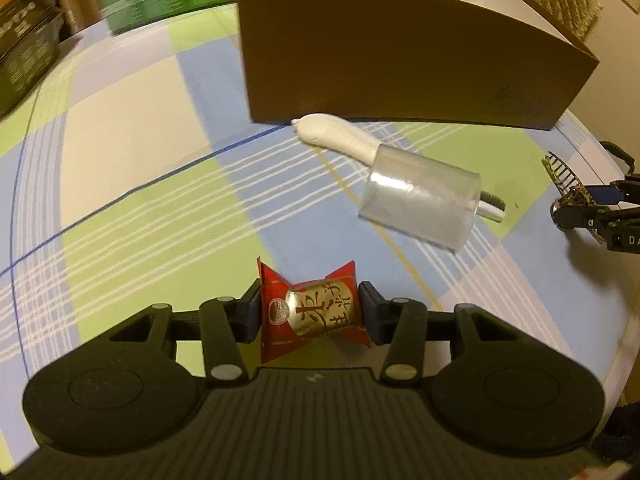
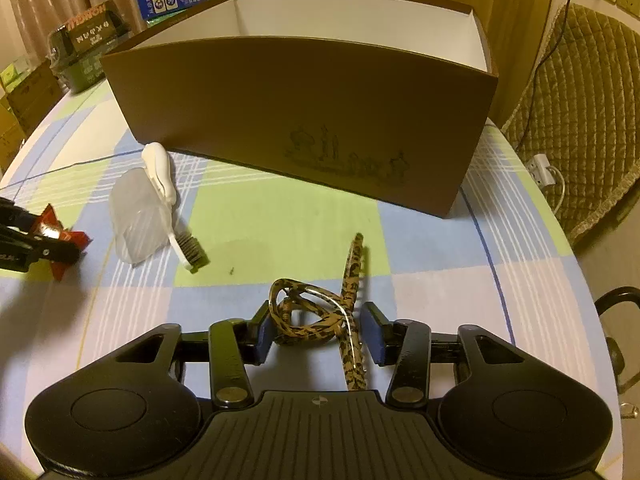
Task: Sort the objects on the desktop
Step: 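Grasp the red candy with the left tool while the right tool grasps the gold hair clip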
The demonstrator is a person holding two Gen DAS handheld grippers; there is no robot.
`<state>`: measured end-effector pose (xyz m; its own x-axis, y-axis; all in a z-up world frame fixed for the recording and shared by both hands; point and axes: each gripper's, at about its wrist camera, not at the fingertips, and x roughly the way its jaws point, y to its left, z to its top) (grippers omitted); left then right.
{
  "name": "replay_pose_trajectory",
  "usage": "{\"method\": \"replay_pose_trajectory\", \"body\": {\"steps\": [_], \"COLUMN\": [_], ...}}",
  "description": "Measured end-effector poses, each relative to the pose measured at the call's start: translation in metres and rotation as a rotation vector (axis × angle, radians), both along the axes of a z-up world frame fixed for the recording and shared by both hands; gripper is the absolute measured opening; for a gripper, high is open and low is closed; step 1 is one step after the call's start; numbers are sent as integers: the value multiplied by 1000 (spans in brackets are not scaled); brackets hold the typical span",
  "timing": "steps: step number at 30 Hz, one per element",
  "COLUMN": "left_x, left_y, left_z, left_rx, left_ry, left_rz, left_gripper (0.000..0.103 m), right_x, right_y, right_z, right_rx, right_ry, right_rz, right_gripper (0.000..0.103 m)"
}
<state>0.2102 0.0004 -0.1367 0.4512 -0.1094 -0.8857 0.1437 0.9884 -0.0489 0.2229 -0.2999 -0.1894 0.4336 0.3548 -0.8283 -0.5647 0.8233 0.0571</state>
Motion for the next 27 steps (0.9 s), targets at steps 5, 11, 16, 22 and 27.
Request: {"method": "replay_pose_trajectory", "body": {"steps": [5,11,16,22,27], "left_x": [-8,-12,-10,-5,7], "left_y": [4,0,-5,-12,-19], "left_z": [5,15,28,50,76], "left_rx": [-8,-18,-28,-48,-61], "left_ry": [-2,-26,-56,-112,-184], "left_rz": [25,28,22,5,-20], "left_gripper": [43,43,43,43,43], "right_x": [-1,-2,-5,-3,6], "right_y": [4,2,1,0,0], "right_z": [-1,2,13,43,76], "right_rx": [-12,-8,11,69,119], "right_ry": [-18,2,3,-13,-46], "right_rz": [23,45,46,48,54], "right_gripper": [41,40,39,40,40]}}
